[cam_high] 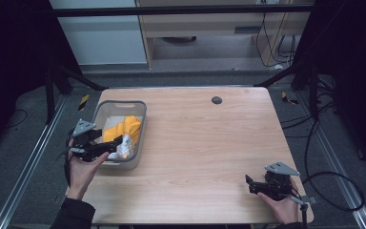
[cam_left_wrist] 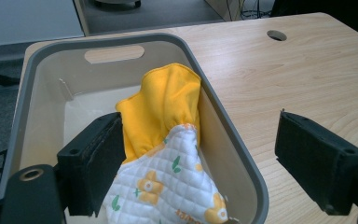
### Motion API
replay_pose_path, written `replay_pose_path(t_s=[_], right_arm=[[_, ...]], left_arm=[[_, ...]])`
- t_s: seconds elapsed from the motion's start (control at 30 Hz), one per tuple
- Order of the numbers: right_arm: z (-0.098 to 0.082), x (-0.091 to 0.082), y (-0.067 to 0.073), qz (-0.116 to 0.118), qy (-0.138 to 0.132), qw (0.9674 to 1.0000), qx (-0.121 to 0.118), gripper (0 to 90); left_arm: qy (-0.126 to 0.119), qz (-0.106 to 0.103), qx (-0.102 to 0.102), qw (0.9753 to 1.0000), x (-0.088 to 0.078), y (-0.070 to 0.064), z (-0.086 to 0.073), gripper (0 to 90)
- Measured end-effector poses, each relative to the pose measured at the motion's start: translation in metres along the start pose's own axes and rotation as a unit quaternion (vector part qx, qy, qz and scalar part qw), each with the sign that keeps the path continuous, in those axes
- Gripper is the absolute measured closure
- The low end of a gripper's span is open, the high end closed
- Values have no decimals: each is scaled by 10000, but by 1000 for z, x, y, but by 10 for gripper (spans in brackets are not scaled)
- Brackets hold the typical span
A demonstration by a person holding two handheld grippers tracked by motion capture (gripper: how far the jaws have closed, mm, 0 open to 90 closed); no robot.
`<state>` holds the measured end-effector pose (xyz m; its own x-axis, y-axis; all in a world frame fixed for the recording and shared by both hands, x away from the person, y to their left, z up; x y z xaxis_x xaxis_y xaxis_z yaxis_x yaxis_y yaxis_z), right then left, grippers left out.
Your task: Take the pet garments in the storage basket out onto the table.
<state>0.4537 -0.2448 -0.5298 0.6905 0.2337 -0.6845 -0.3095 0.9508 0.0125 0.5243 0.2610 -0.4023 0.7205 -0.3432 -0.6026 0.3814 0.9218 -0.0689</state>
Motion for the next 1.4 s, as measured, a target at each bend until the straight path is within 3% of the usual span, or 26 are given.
replay_pose_path(t_s=[0.63, 0.87, 1.4], right_arm=[[0, 0, 0, 32, 14, 10000, -26, 66], [1, 1, 0, 40, 22, 10000, -43, 69], [0, 1, 1, 98, 59, 9999, -17, 75]], left_arm=[[406, 136, 106, 9990, 23, 3, 12, 188], [645, 133, 42, 9978, 32, 8, 15, 198], [1117, 217, 125, 9934, 45, 11, 18, 242]])
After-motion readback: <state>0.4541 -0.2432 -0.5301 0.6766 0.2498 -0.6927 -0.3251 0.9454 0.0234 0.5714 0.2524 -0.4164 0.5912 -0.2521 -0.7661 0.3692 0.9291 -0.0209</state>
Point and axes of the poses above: each handheld gripper's, and its own axes: x roughly forward along the jaws, z roughly out of its top, y roughly to its left, the point moved 6 cm from there along x, roughly forward along the jaws, and after that the axes turned 5 degrees about y, right-handed, at the moved point
